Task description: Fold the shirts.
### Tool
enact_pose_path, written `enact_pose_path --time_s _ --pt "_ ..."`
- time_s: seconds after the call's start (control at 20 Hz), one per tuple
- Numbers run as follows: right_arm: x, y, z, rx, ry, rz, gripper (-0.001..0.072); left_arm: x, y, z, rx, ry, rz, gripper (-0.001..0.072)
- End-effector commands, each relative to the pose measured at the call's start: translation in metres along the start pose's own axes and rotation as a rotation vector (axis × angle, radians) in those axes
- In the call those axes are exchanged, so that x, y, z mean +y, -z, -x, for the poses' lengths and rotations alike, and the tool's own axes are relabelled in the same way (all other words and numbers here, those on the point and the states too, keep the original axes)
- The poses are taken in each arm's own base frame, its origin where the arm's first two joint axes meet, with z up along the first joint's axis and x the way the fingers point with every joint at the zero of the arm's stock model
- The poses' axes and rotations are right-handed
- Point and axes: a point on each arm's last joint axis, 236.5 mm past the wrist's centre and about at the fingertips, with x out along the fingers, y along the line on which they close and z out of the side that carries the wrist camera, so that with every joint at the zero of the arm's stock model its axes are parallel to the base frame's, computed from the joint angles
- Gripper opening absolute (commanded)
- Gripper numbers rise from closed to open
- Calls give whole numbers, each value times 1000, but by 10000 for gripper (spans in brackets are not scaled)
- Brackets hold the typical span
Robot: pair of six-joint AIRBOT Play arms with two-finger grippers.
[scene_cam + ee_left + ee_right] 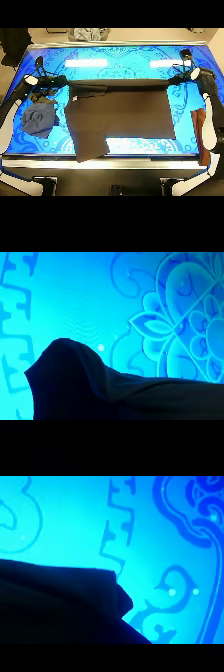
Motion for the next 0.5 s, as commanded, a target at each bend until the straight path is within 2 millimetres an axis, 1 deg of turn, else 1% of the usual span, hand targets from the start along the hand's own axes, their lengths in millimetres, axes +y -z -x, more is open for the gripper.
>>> enact_pose_path --time_s 0.0,0.05,0.1,0.15,0.25,0.35,0.45 --pt "19 54 19 240 -87 79 48 6 54 17 246 -1 -24 32" --pt "24 74 23 327 -121 109 49 7 79 23 356 -2 -17 32" --pt "31 88 23 380 -149 103 48 6 100 28 444 -1 -24 32" --pt "36 95 17 400 -169 98 48 5 114 29 494 4 -23 32" --pt "46 108 9 440 -213 84 48 5 134 29 559 -1 23 32" --pt "54 125 13 514 -250 83 48 7 150 30 621 -4 52 32" --pt "55 132 16 547 -262 89 48 10 158 30 656 -8 63 32"
